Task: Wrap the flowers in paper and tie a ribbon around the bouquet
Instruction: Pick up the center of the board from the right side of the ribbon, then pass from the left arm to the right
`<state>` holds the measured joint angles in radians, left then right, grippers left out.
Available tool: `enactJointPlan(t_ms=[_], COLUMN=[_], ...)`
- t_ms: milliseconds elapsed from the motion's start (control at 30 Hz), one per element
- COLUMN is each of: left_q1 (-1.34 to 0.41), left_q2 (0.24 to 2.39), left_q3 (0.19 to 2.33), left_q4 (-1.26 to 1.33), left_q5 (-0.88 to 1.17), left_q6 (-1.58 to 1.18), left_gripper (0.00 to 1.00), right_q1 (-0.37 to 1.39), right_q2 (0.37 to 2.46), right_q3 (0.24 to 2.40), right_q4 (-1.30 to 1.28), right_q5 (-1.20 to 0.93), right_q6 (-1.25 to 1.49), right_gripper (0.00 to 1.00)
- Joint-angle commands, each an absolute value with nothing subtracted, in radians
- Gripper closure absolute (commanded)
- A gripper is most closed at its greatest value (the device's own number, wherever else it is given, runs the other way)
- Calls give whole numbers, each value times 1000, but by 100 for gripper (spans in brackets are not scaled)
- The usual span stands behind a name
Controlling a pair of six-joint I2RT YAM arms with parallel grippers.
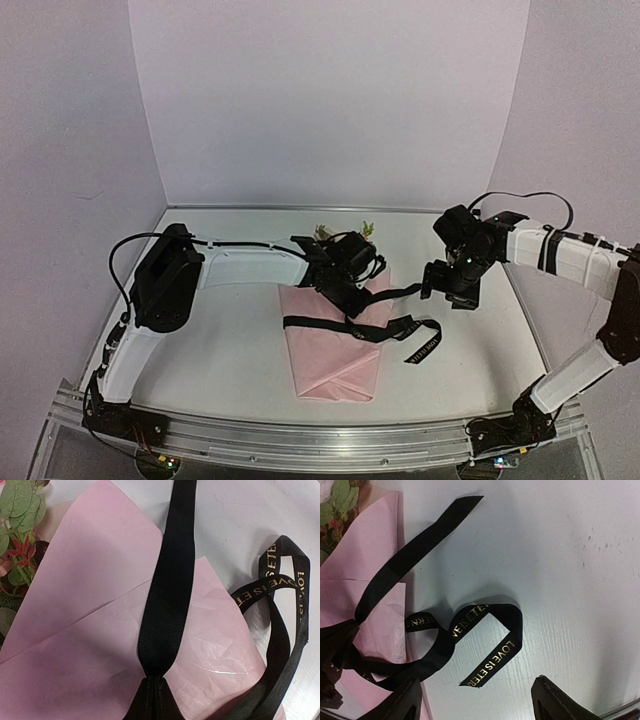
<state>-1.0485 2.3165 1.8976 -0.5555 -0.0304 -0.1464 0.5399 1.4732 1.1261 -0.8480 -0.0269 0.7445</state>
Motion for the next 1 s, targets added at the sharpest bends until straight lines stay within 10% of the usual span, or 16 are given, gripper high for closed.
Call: enactJointPlan(t_ms=[0,967], left_q1=[-1051,-1041], left_q2=[2214,1934], left_q3=[1842,1487], left_q4=[-458,-251], left_q5=[-46,274], left_q6=[-146,-46], left_gripper=[100,100], right_q1=[534,537], right_q2=[1534,1737], right_q3=[1206,1219], right_q4=[-801,-489], right_q5=[-97,-408], right_q6=[830,1215], right_gripper=[23,26])
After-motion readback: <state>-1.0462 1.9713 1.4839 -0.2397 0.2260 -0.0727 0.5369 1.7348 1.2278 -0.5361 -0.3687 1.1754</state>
